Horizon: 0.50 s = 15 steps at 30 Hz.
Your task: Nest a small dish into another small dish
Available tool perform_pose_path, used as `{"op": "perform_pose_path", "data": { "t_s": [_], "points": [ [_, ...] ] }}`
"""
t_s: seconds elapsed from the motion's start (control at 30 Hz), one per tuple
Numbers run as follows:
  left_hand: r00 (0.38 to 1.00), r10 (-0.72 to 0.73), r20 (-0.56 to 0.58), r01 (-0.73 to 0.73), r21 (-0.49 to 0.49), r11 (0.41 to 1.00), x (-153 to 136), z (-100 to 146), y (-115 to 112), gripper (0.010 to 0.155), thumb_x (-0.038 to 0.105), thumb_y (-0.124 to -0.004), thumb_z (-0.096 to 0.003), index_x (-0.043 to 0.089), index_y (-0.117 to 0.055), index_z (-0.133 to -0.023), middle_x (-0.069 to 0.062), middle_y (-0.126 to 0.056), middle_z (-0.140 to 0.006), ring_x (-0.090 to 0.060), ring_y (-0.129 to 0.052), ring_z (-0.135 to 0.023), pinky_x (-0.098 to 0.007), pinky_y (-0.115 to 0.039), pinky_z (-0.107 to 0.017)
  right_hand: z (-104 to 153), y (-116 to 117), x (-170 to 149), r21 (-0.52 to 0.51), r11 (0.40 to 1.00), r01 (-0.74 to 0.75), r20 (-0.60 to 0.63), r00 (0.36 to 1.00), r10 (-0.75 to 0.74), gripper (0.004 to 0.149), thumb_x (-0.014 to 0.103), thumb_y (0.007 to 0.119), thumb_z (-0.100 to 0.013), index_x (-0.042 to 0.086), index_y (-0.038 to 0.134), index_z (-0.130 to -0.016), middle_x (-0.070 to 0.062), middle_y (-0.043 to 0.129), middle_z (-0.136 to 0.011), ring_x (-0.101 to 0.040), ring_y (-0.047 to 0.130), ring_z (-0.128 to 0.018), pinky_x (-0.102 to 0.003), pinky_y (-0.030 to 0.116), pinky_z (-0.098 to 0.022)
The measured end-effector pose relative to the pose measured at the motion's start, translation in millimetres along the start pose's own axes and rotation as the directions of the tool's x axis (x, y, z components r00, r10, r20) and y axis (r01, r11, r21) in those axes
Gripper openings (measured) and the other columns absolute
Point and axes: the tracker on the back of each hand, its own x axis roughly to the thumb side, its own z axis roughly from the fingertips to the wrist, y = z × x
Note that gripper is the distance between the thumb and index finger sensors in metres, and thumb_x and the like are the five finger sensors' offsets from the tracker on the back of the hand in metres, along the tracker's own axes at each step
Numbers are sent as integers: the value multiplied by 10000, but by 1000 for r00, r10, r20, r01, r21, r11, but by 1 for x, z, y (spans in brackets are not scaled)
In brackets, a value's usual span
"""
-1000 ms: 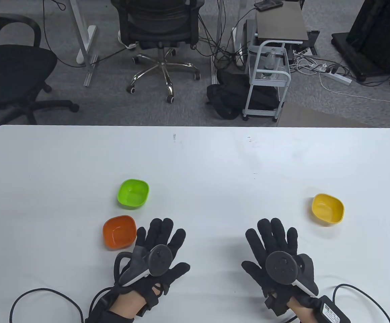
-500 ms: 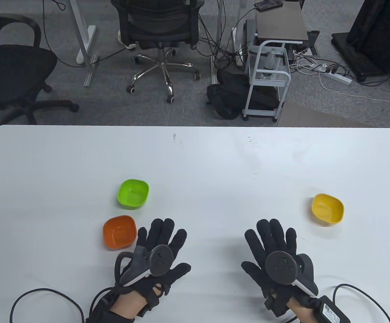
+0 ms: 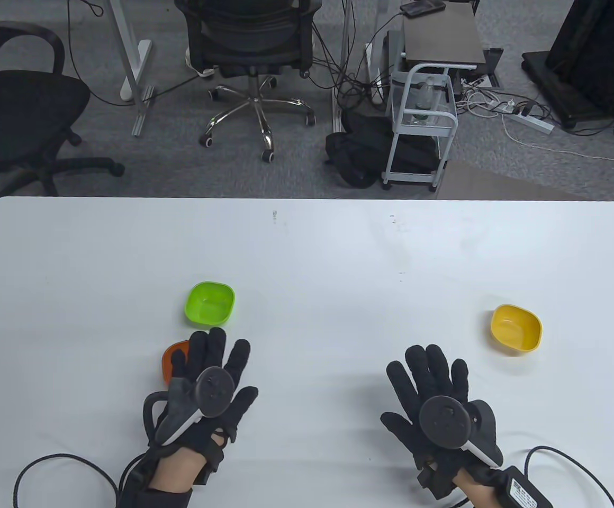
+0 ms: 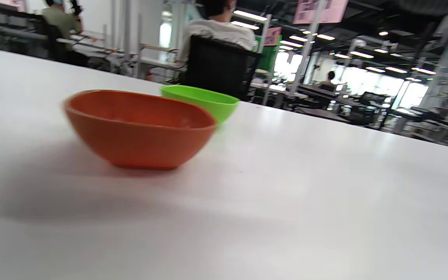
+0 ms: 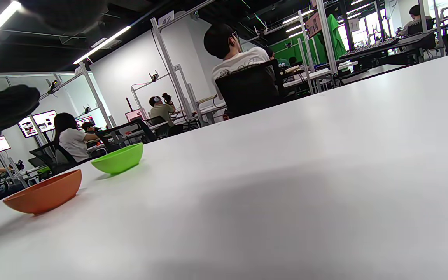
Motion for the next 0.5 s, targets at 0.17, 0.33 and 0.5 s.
{"op": "perform_pose_path", "data": {
  "t_s": [0.17,0.33,0.5],
  "points": [
    [991,33,-131,-37,-32,999,-32,-9,0,710,585,-696,-348,527,-371,-977,165,-133,-1146,-191,-60,-1116,-521,-97,-782,1,0,0,1,1000,2,7,1000,-2,783,571,734,-318,434,259,-926,71,-24,-1055,-337,-31,-1028,-627,-52,-659],
    [971,-52,-231,12,-170,985,-44,-20,-18,725,546,-719,-347,495,-368,-979,168,-128,-1139,-192,-50,-1110,-520,-96,-782,1,-1,1,-1,1000,-5,11,1000,5,782,560,740,-321,431,262,-927,68,-22,-1056,-338,-28,-1029,-628,-49,-661],
    [949,-173,-264,87,-310,947,-49,-30,-38,679,526,-729,-346,480,-466,-971,171,-118,-1133,-183,-26,-1102,-515,-85,-780,2,-1,0,2,1000,1,10,1000,-1,782,561,740,-321,431,263,-927,68,-24,-1055,-339,-28,-1029,-628,-50,-661]
  ]
}}
